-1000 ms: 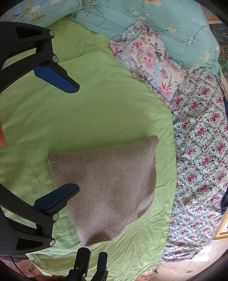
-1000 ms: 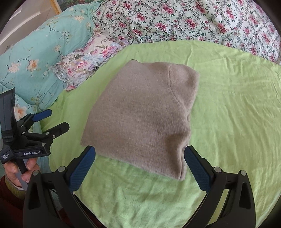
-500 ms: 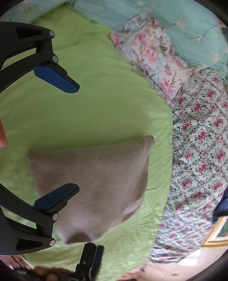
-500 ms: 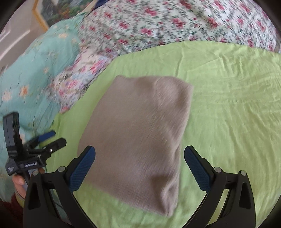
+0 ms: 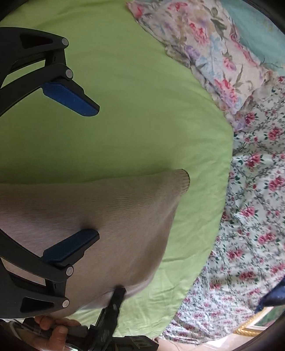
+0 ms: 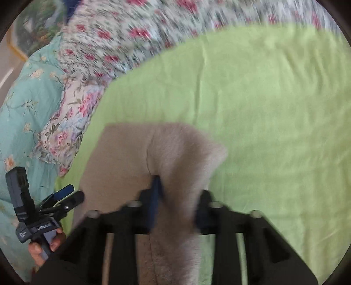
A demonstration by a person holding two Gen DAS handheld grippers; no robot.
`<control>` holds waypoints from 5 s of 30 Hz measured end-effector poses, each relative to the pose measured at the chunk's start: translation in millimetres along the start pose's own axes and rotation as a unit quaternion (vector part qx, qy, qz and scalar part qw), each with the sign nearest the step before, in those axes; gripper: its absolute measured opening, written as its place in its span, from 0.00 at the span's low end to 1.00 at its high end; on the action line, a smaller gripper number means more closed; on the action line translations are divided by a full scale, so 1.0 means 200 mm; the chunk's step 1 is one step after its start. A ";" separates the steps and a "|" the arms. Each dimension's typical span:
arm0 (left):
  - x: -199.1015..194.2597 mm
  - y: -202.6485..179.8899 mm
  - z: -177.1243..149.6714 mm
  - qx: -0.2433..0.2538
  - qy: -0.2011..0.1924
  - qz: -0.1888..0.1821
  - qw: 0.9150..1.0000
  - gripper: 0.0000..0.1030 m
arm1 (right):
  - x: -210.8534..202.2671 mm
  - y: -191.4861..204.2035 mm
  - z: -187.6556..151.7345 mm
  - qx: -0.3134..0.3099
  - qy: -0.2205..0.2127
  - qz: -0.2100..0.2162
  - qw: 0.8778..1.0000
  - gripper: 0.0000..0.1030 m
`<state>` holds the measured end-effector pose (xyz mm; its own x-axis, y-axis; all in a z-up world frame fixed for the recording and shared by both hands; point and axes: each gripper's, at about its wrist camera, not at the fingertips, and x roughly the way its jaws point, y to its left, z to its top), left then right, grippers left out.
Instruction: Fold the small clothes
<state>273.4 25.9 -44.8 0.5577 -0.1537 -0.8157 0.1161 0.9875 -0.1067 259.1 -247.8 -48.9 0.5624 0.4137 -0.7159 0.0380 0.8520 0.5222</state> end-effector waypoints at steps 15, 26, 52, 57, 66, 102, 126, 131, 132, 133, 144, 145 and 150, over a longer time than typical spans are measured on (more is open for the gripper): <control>0.01 -0.09 -0.05 0.044 -0.007 0.032 0.999 0.98 | -0.17 -0.04 -0.09 -0.002 -0.024 -0.045 0.999 0.60; -0.34 -0.09 -0.37 0.045 -0.017 0.016 0.999 0.98 | -0.49 0.19 -0.46 -0.052 -0.032 -0.014 0.998 0.82; -0.75 -0.03 -0.93 0.101 -0.021 0.008 0.995 0.99 | -0.75 0.39 -1.05 -0.178 0.026 -0.052 0.982 0.99; -0.84 -0.07 -0.94 0.113 -0.043 -0.004 0.993 0.99 | -0.76 0.44 -1.07 -0.204 0.021 -0.061 0.977 0.99; -0.81 -0.14 -0.90 0.126 -0.049 0.017 0.991 0.99 | -0.66 0.43 -1.06 -0.204 0.032 -0.056 0.977 0.99; -0.72 -0.20 -0.72 0.150 -0.055 0.064 0.985 0.99 | -0.57 0.40 -0.84 -0.201 0.024 -0.044 0.978 0.99; -0.66 -0.25 -0.63 0.127 -0.056 0.053 0.989 0.99 | -0.50 0.46 -0.75 -0.201 0.016 -0.034 0.979 0.99; -0.66 -0.25 -0.62 0.124 -0.057 0.054 0.989 0.99 | -0.49 0.46 -0.73 -0.199 0.015 -0.034 0.979 0.99; -0.66 -0.25 -0.62 0.123 -0.057 0.054 0.989 0.99 | -0.49 0.46 -0.73 -0.198 0.015 -0.034 0.980 0.99; -0.66 -0.25 -0.62 0.124 -0.057 0.053 0.989 0.99 | -0.49 0.46 -0.73 -0.198 0.015 -0.033 0.980 0.99; -0.65 -0.24 -0.61 0.124 -0.057 0.054 0.989 0.99 | -0.49 0.46 -0.72 -0.201 0.016 -0.032 0.979 0.99; -0.65 -0.24 -0.61 0.123 -0.057 0.053 0.989 0.99 | -0.49 0.46 -0.72 -0.201 0.016 -0.032 0.979 0.99; -0.65 -0.25 -0.61 0.121 -0.057 0.053 0.990 0.99 | -0.49 0.46 -0.71 -0.201 0.015 -0.031 0.979 0.99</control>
<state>95.3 1.4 -2.1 0.6651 -0.0653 -0.7439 0.2364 0.9633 0.1269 89.8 -163.6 3.0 0.5446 0.3615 -0.7568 -0.2596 0.9307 0.2577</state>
